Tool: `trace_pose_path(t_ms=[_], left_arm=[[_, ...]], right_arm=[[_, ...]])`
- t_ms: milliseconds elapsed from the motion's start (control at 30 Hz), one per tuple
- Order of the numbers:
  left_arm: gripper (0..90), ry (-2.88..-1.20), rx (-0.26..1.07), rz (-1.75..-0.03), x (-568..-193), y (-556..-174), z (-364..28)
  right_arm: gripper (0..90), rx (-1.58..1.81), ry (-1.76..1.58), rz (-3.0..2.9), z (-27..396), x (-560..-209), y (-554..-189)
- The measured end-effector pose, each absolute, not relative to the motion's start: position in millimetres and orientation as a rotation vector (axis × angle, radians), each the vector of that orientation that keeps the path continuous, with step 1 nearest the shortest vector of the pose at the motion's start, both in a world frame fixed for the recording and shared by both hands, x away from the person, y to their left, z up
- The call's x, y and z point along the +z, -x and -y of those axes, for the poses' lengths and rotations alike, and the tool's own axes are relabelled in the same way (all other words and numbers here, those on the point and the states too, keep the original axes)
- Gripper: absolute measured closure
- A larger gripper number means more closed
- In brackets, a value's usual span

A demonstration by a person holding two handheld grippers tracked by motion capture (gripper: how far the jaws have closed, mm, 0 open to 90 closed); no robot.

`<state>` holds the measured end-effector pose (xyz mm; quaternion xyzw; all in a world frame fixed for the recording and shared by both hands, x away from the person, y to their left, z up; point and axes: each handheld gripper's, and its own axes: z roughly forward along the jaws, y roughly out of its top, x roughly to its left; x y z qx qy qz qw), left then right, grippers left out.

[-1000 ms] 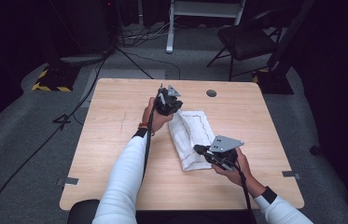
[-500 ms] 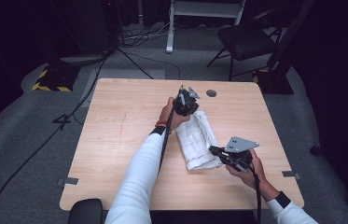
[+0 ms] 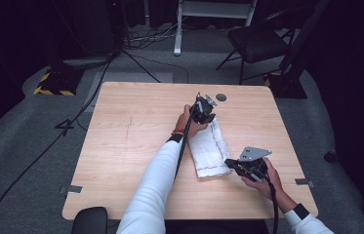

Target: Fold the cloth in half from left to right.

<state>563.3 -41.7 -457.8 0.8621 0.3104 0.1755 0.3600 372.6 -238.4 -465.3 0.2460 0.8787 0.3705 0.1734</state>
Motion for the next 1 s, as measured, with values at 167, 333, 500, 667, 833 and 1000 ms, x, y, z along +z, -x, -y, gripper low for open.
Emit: trace_pose_path(t_ms=[167, 333, 500, 667, 833, 1000], left_arm=[[52.8, -2.168, 0.451, -0.833, -450, -553, 24], [34.7, -2.173, 0.434, -0.783, -442, -526, 1], [26.8, -2.211, 0.464, -0.746, -440, -493, -19], [23.2, -2.204, 0.393, -0.716, -442, -464, -34], [23.2, -2.304, 0.356, -0.646, -458, -433, -28], [23.2, -2.357, 0.307, -0.576, -470, -415, -17]], right_arm=[[76.2, 1.007, -0.711, -2.504, 243, -469, -375], [66.0, 0.989, -0.78, -2.519, 258, -474, -376], [57.3, 0.999, -0.827, -2.492, 271, -471, -377], [51.6, 1.005, -0.832, -2.465, 274, -467, -381], [47.7, 0.954, -0.815, -2.454, 269, -471, -392], [42.1, 0.93, -0.803, -2.463, 262, -478, -408]])
